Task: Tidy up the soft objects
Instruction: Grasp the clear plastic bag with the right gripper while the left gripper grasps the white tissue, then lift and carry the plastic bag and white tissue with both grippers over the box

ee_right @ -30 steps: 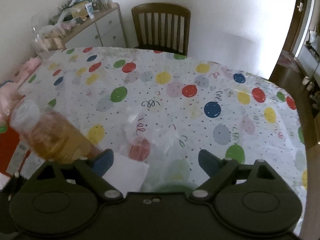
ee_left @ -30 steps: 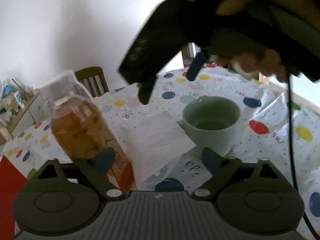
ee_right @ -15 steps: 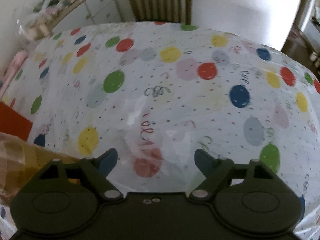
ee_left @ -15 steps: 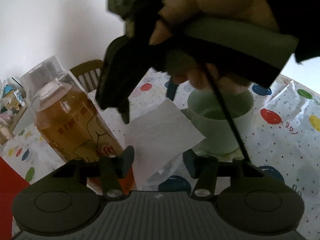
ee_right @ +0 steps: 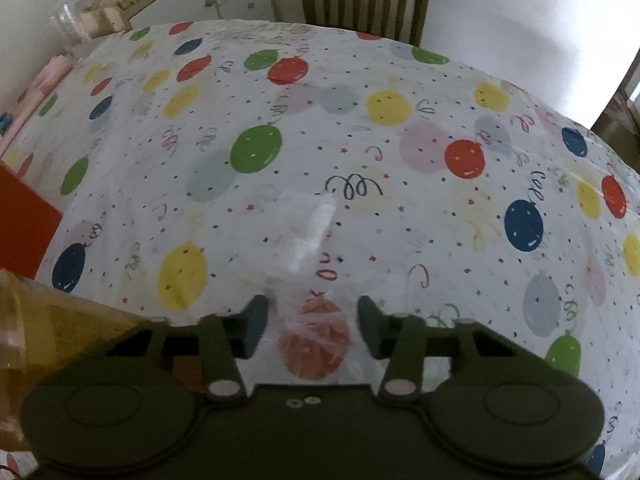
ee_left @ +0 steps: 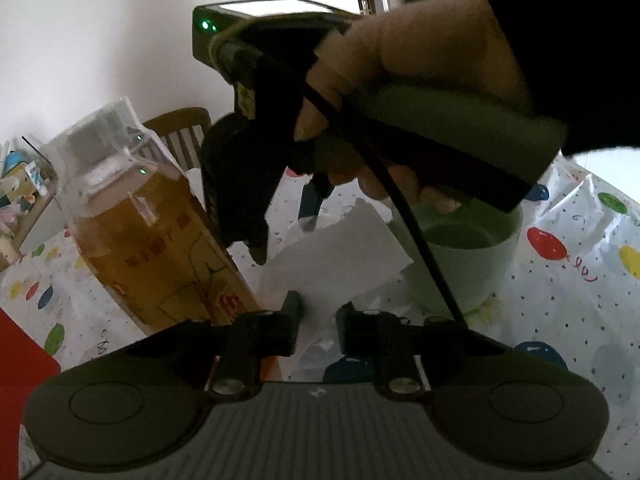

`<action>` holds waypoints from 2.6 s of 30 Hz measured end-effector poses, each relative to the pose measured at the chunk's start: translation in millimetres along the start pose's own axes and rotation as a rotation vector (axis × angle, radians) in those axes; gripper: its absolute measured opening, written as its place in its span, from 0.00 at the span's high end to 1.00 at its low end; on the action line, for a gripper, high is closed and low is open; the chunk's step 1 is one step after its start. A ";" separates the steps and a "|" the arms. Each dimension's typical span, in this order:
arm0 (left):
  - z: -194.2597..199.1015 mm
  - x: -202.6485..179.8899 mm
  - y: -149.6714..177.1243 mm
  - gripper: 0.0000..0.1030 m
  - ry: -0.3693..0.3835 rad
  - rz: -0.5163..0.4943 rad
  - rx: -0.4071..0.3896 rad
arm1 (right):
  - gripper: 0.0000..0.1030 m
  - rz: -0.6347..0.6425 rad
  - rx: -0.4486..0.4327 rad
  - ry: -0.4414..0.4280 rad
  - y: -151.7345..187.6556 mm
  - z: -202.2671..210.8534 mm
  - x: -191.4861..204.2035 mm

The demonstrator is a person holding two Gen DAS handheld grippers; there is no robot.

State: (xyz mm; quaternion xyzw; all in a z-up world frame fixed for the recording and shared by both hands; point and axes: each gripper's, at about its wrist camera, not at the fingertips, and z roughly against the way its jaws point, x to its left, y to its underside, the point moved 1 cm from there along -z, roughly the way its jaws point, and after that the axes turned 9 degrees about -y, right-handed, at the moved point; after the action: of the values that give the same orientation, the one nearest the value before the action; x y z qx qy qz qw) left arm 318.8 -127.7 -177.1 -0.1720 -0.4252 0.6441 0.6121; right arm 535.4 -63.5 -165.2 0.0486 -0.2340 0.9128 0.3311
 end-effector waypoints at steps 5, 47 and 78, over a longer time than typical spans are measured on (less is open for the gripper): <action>5.2 5.2 -2.5 0.93 0.013 0.030 -0.010 | 0.79 -0.001 -0.041 0.003 1.4 8.2 0.0; 67.9 75.2 13.7 0.94 0.175 0.196 0.006 | 1.00 -0.193 -0.571 -0.085 98.8 243.4 -3.4; -40.2 1.2 18.8 0.71 0.076 0.117 0.240 | 1.00 -0.453 -0.453 -0.070 198.5 208.8 -62.9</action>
State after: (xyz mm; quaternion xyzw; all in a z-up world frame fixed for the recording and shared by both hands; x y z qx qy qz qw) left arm 336.3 -110.9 -214.3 -0.1463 -0.3106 0.7182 0.6053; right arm 445.9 -329.3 -74.0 0.0560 -0.4256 0.7384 0.5200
